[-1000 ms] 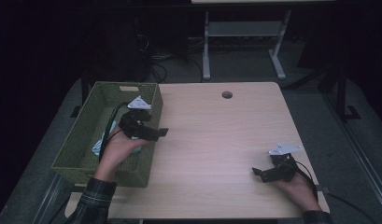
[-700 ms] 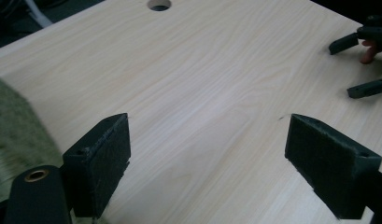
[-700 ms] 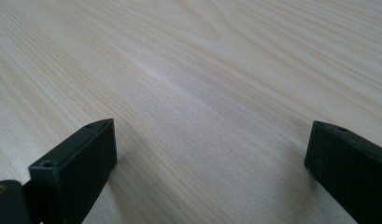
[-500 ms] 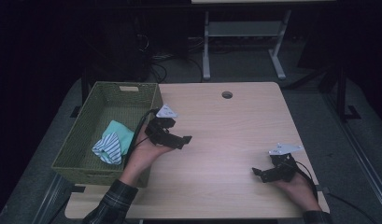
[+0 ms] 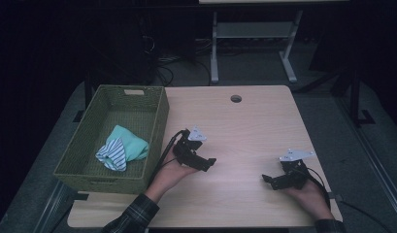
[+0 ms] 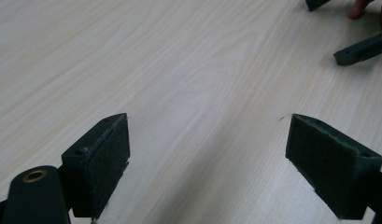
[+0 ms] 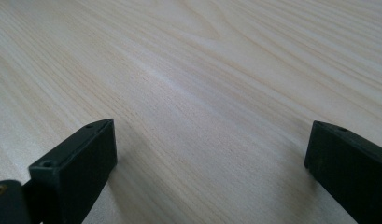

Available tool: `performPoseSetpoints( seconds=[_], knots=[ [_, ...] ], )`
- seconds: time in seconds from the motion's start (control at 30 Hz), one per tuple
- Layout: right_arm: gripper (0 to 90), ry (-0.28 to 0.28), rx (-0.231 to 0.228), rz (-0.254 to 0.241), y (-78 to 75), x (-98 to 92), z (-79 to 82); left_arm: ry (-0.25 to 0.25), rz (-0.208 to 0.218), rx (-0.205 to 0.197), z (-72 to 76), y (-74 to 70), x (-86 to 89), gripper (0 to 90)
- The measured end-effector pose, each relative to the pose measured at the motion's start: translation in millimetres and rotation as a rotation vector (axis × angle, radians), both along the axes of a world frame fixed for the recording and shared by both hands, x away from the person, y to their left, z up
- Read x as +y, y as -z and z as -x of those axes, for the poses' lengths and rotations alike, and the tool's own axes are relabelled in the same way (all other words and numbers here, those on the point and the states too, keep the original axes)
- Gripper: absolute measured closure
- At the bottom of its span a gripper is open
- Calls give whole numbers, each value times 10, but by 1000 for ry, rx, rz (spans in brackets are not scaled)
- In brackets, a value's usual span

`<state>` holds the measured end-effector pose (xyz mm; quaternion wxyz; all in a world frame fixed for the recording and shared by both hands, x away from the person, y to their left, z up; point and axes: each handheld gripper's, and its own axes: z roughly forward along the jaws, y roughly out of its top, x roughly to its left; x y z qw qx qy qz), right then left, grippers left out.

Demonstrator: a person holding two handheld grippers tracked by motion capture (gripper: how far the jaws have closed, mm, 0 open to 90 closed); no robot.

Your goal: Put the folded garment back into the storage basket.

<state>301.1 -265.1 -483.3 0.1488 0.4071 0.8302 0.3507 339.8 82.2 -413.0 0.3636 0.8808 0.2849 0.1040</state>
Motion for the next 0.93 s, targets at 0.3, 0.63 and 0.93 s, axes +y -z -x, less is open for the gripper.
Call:
performPoseSetpoints(
  seconds=[0.3,0.63,0.93],
  knots=[
    [20,-1,-1,0,0,0,0,-8,-22,22,2,319,-24,134],
    [20,-7,-2,0,-1,1,0,-3,-88,54,-24,545,-34,134],
    [20,-11,-4,0,1,1,3,2,-67,16,14,582,-10,127]
  ],
)
